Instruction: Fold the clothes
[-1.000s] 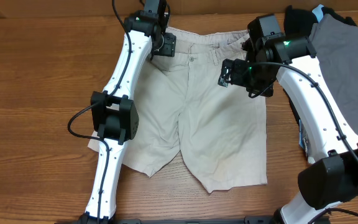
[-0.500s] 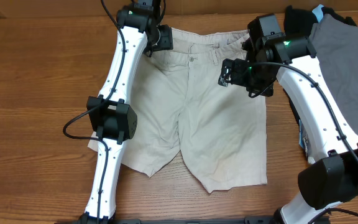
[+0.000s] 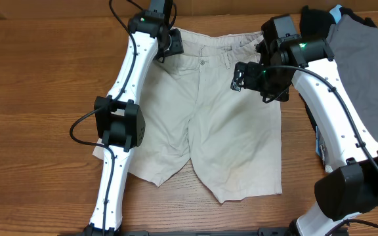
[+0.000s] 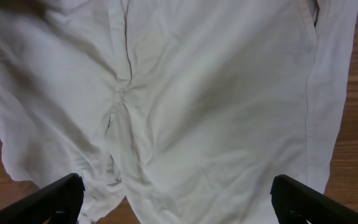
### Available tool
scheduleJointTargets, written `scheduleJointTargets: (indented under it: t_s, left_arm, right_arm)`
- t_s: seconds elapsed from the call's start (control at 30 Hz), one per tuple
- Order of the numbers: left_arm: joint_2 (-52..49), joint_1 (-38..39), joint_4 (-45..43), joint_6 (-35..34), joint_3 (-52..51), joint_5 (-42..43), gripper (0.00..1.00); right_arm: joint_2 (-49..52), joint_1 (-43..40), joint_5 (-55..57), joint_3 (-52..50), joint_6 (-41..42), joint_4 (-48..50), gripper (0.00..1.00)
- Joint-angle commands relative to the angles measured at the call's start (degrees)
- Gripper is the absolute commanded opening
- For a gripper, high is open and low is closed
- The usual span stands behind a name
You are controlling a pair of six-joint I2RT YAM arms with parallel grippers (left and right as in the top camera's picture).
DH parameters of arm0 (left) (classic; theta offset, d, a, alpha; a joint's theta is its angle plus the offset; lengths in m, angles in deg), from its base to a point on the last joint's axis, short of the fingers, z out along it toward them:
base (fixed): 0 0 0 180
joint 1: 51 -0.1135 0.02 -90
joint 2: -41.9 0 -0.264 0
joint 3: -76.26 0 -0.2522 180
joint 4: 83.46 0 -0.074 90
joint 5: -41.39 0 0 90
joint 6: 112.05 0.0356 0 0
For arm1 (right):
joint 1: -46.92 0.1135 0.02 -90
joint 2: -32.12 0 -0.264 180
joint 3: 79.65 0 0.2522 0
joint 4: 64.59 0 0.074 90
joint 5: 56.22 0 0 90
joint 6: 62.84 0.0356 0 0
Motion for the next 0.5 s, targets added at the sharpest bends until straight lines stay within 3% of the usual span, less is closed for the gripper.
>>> scheduleJointTargets:
  t_s: [0.0, 0.23, 0.27, 0.37, 0.47]
  left_arm:
    - [-0.7, -0.3, -0.7, -1.5, -0.4, -0.1, 0.43]
    - [-1.5, -0.3, -0.8, -1.4, -0.4, 0.0, 0.42]
    - [-1.8, -0.3, -0.8, -1.4, -0.4, 0.0, 0.36]
    - [-2.8, -0.3, -0.7, -1.4, -0.4, 0.5, 0.04]
    - [-3.1, -0.4, -1.8, -2.5, -0.3, 1.4, 0.04]
  right_arm:
    - [0.2, 0.1, 0.4, 0.1, -0.4, 0.3, 1.00]
    - [0.2, 0.1, 0.6, 0.1, -0.4, 0.3, 1.00]
    - [0.2, 0.1, 0.6, 0.1, -0.4, 0.3, 1.00]
    - [0.2, 0.1, 0.8, 0.1, -0.4, 0.3, 1.00]
    - [0.2, 0.1, 1.4, 0.1, -0.4, 0.3, 1.00]
